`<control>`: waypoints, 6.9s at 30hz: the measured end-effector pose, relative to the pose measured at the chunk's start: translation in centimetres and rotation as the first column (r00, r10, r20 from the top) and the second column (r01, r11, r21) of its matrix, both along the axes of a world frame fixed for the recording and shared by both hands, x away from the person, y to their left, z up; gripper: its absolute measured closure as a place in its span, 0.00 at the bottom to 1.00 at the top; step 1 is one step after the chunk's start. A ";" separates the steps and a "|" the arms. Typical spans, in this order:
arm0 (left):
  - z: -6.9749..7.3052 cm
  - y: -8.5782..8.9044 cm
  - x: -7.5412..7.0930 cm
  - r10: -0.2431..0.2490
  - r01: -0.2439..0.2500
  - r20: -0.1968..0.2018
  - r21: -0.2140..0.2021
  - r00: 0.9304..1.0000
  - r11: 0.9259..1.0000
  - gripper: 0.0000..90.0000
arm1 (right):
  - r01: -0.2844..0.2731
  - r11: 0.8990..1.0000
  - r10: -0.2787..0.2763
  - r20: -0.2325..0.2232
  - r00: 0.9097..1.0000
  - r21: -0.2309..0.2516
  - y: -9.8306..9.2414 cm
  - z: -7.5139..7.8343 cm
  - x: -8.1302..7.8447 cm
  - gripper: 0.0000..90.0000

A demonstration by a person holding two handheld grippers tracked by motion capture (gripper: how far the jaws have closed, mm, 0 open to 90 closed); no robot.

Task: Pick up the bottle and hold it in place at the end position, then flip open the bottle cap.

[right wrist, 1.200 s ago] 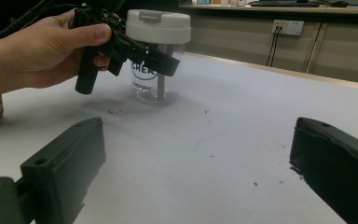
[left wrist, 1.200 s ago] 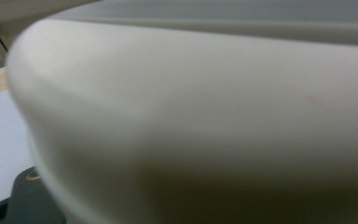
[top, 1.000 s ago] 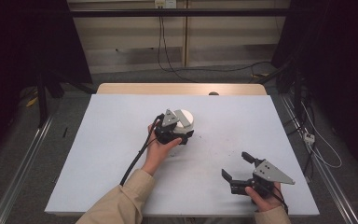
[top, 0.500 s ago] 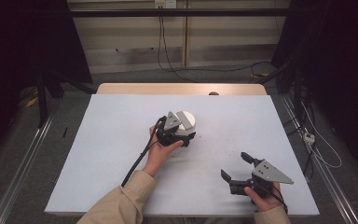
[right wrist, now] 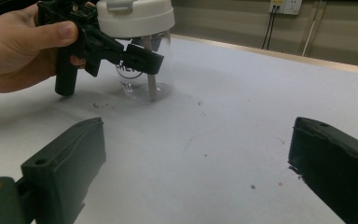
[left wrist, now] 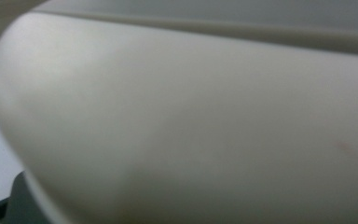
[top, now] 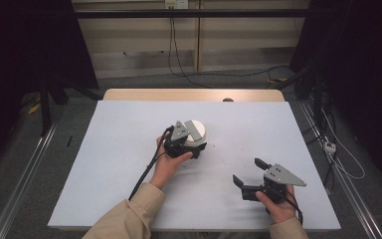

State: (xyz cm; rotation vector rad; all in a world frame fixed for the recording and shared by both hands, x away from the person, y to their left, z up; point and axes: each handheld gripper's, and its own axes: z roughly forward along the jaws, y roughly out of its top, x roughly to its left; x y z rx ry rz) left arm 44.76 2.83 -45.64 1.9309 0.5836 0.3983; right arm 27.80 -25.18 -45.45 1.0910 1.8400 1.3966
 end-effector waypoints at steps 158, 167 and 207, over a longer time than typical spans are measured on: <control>-0.1 0.8 -0.2 0.002 -0.002 -0.031 0.024 1.000 1.000 0.21 | -0.132 0.990 0.130 -0.054 0.990 -0.041 11.1 8.5 11.2 1.00; -0.1 0.7 -0.2 0.003 -0.002 -0.035 0.018 0.999 1.000 0.21 | -0.125 0.991 0.123 -0.054 0.991 -0.053 11.5 8.7 12.0 1.00; -0.1 0.8 -0.1 -0.001 0.002 -0.032 0.018 0.999 1.000 0.21 | -0.107 0.991 0.104 -0.046 0.994 -0.078 12.5 9.7 14.8 1.00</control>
